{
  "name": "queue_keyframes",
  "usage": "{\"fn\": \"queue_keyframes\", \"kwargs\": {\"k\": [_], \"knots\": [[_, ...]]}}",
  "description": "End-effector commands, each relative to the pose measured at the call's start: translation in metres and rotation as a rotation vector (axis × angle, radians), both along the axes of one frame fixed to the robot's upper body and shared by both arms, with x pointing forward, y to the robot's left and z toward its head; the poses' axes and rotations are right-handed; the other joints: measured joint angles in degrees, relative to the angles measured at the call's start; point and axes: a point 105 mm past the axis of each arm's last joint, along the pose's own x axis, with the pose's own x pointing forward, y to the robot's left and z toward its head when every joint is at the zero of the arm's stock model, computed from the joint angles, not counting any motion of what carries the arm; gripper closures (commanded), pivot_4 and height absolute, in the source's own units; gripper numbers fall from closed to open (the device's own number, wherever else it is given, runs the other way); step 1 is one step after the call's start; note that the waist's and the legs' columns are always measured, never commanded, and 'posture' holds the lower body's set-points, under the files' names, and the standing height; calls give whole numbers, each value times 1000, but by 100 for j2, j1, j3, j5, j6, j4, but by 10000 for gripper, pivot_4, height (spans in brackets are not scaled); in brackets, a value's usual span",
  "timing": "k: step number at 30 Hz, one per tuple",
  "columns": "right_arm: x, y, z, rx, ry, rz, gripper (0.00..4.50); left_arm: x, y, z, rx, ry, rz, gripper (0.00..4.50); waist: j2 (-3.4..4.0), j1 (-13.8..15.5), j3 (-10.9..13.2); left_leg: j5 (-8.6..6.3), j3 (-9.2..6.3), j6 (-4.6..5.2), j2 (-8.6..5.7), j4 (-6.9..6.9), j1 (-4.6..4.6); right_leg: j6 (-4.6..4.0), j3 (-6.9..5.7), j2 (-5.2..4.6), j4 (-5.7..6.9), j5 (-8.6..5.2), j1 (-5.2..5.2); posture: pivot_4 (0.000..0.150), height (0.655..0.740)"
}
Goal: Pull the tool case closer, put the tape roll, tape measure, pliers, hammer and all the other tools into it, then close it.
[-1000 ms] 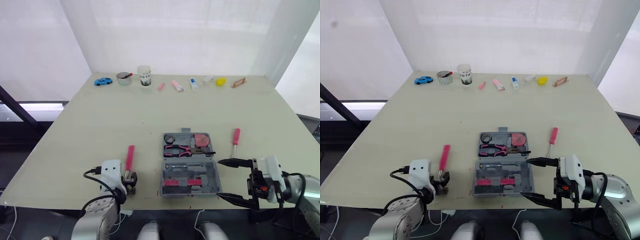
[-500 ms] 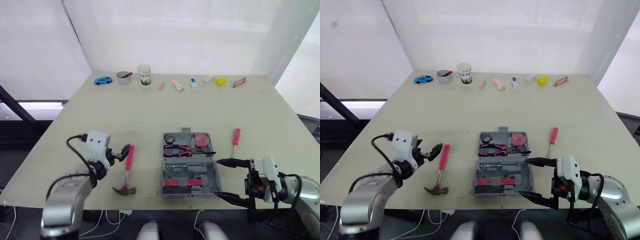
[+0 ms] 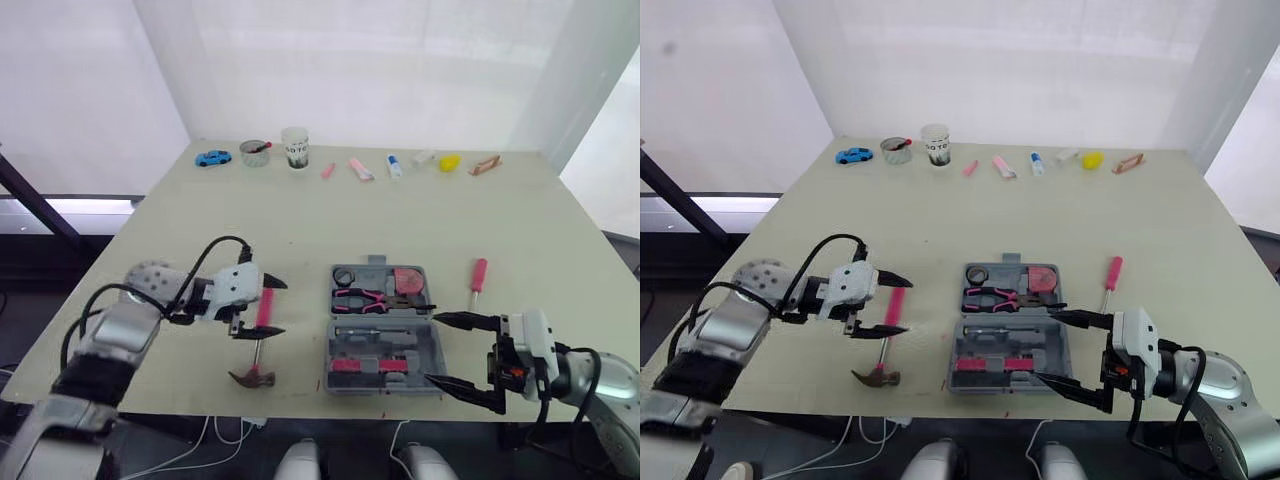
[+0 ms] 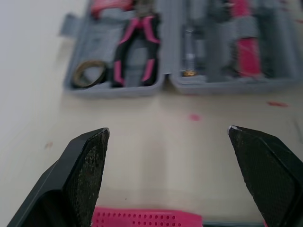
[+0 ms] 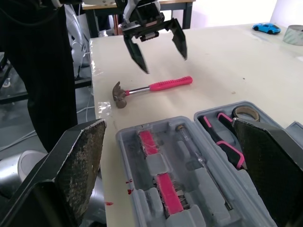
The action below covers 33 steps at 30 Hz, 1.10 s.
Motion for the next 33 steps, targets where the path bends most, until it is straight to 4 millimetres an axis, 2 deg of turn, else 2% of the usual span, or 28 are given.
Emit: {"fn": "queue_keyframes", "kwargs": {"k": [1,3,7,12,16,19,24,33], "knots": [[2,0,12,7,-64,-1,0,-12,9,-11,171,15,-222,2175,-1,10,1,0,-2,0,0,0,-2,2,-2,2,0,1,-1,1500,7400],[2,-1,12,4,-70,-9,0,-15,12,-16,280,-20,-373,2175,-5,18,3,0,-10,0,1,0,-4,4,-7,4,1,2,-1,1500,7400],[-1,-2,13,0,-70,-17,0,-7,14,-16,428,-88,-562,2175,-5,52,4,0,-14,0,0,7,-5,2,-11,5,5,1,3,1500,7400],[2,-5,16,-6,-86,-43,0,0,6,-18,527,-129,-737,2175,-7,22,5,0,-10,0,0,21,-7,2,-5,5,9,1,6,1500,7400],[-1,-4,16,-5,-83,-48,0,-2,1,-23,575,-138,-872,2175,-9,14,6,0,-17,0,2,24,-9,17,-9,10,15,9,5,1500,7400],[-4,-4,18,-1,-79,-53,0,-10,1,-35,621,-136,-1011,2175,-9,17,6,0,-18,0,3,24,-7,21,-9,12,16,12,5,1500,7400],[-4,-6,18,-5,-77,-68,0,-9,-1,-45,657,-152,-1097,2175,-11,16,7,0,-16,1,3,33,-9,17,-6,11,15,10,6,1500,7400],[-3,-5,19,-5,-77,-74,0,5,-9,-44,713,-214,-1136,2175,-15,17,9,0,-18,1,2,38,-11,14,-7,11,18,8,7,1500,7400]]}}
